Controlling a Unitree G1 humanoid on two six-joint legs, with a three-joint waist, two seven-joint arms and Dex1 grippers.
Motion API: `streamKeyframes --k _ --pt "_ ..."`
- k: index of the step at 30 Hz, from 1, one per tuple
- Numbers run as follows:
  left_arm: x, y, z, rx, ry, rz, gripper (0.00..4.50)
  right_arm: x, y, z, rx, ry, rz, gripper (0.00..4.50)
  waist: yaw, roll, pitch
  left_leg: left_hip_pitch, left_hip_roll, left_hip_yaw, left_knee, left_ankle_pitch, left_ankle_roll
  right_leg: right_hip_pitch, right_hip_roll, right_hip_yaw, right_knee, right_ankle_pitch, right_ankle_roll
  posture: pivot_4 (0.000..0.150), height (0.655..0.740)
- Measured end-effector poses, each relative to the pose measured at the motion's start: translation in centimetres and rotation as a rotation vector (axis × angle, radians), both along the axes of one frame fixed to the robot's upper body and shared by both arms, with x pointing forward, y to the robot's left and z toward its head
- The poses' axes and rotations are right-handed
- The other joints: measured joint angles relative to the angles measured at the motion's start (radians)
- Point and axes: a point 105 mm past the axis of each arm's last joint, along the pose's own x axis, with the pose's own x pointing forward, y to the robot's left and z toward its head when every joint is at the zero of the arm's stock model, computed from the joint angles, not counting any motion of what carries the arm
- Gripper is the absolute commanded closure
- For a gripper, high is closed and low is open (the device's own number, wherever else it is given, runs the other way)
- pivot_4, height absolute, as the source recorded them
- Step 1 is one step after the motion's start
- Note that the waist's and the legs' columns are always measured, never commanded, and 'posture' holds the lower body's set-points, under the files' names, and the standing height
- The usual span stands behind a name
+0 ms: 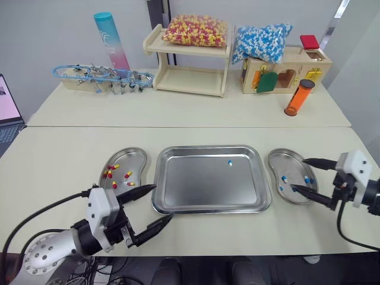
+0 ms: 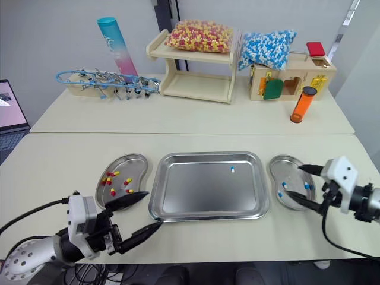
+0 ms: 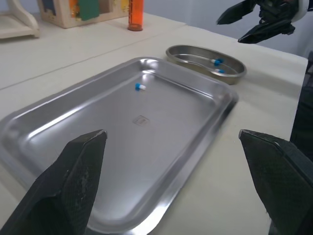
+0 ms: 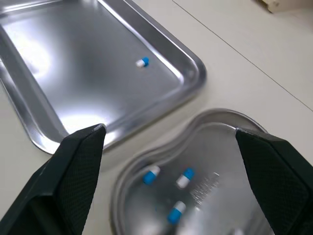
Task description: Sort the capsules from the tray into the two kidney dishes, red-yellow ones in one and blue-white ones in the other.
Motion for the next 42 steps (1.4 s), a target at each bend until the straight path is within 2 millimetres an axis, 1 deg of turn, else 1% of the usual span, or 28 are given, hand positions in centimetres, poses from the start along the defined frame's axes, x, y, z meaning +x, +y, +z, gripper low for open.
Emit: streamKeyframes --k 3,5,7,10,11,14,16,19,23,26,29,31,32,37,42 --pt "0.1 -0.2 -1.6 -0.018 0.002 0.030 0.00 -0.1 3.1 -0.7 0.066 0.003 -0.007 0.03 0.005 0.000 0.000 0.000 0.000 -0.001 0.000 0.000 0.000 0.000 0.000 -0.001 0.000 0.000 0.000 0.150 0.7400" --pt "0.1 -0.3 -2.4 -0.014 -0.001 0.039 0.00 0.2 4.6 -1.2 0.094 0.018 -0.032 0.03 0.006 -0.001 0.000 -0.001 0.000 -0.001 0.001 0.000 0.000 0.000 0.000 -0.001 0.000 0.000 0.000 0.150 0.7400" --pt "0.1 -0.7 -2.7 -0.014 -0.020 0.028 0.00 0.6 6.0 -1.8 0.098 0.018 -0.050 0.03 0.007 -0.002 -0.001 -0.001 0.000 -0.002 0.001 0.000 0.000 0.000 0.000 -0.001 -0.001 0.000 0.000 0.150 0.7400" --pt "0.0 -1.0 -2.8 -0.013 -0.039 0.011 0.00 1.3 7.5 -3.1 0.084 0.018 -0.096 0.65 0.006 -0.001 -0.001 -0.001 -0.001 -0.002 0.000 0.000 0.000 -0.001 0.000 -0.001 0.000 0.000 0.000 0.150 0.7400" --pt "0.1 -1.0 -2.8 -0.015 -0.047 0.013 0.00 1.7 8.0 -3.4 0.071 0.010 -0.113 0.65 0.006 -0.001 -0.001 -0.001 0.000 -0.002 0.000 0.000 0.000 -0.001 0.000 -0.001 0.000 0.000 0.000 0.150 0.7400" --pt "0.2 -1.1 -2.7 -0.023 -0.061 0.011 0.00 3.0 9.5 -3.5 0.052 -0.029 -0.159 0.65 0.003 -0.001 -0.001 -0.001 0.000 -0.002 0.000 0.000 0.000 -0.001 0.000 -0.001 0.001 0.000 0.000 0.150 0.7400" --pt "0.3 -1.2 -2.6 -0.027 -0.072 0.007 0.00 3.8 10.0 -3.6 0.048 -0.042 -0.202 0.65 0.004 -0.001 -0.001 -0.001 0.000 -0.002 0.000 0.000 0.000 -0.002 0.000 -0.001 0.000 0.000 0.000 0.150 0.7400" --pt "0.3 -1.4 -2.7 -0.036 -0.069 0.007 0.00 5.8 11.0 -4.0 0.044 -0.044 -0.291 0.65 0.002 -0.001 -0.001 -0.001 0.000 -0.002 0.000 0.000 0.000 -0.002 0.001 -0.001 0.001 0.000 0.000 0.150 0.7400" --pt "0.5 -1.8 -2.7 -0.045 -0.069 0.002 0.00 7.0 11.9 -4.9 0.025 -0.020 -0.340 0.65 0.004 -0.001 -0.001 -0.003 0.000 -0.003 0.000 0.000 0.000 -0.003 0.000 -0.001 0.001 0.000 0.000 0.150 0.7400" --pt "0.8 -2.0 -2.4 -0.048 -0.084 -0.005 0.00 8.0 11.9 -5.5 0.025 0.014 -0.389 0.65 0.004 -0.001 -0.001 -0.003 0.000 -0.003 0.000 0.000 0.000 -0.003 0.000 -0.001 0.001 0.000 0.000 0.150 0.7400" --pt "1.1 -2.3 -2.1 -0.053 -0.096 -0.009 0.00 8.4 11.6 -6.5 0.011 0.052 -0.422 0.65 0.003 -0.001 -0.001 -0.003 0.000 -0.002 0.000 0.000 0.000 -0.004 0.000 -0.001 0.001 0.000 0.000 0.150 0.7400" --pt "1.2 -2.3 -2.1 -0.054 -0.096 -0.009 0.00 8.5 11.8 -6.8 0.017 0.067 -0.427 1.02 0.003 -0.001 -0.001 -0.002 0.000 -0.003 0.000 0.000 0.000 -0.004 0.000 -0.001 0.001 0.000 0.000 0.150 0.7400" --pt "1.2 -2.4 -2.1 -0.053 -0.094 -0.009 0.00 8.7 11.8 -6.8 0.023 0.073 -0.432 1.29 0.002 -0.001 -0.001 -0.002 0.000 -0.003 0.000 0.000 0.000 -0.004 0.001 -0.001 0.002 0.000 -0.001 0.150 0.7400" --pt "1.3 -2.4 -2.2 -0.050 -0.088 -0.008 0.00 9.1 11.9 -6.9 0.043 0.079 -0.439 2.88 0.001 -0.001 -0.001 -0.002 0.000 -0.003 0.000 0.000 0.000 -0.004 0.001 -0.001 0.002 0.000 -0.001 0.150 0.7400" --pt "1.4 -2.3 -2.6 -0.049 -0.074 -0.006 0.00 9.4 11.7 -6.8 0.035 0.064 -0.443 4.29 0.001 -0.001 -0.001 -0.002 0.000 -0.003 0.000 0.000 0.000 -0.004 0.001 -0.001 0.002 0.000 0.000 0.150 0.7400"
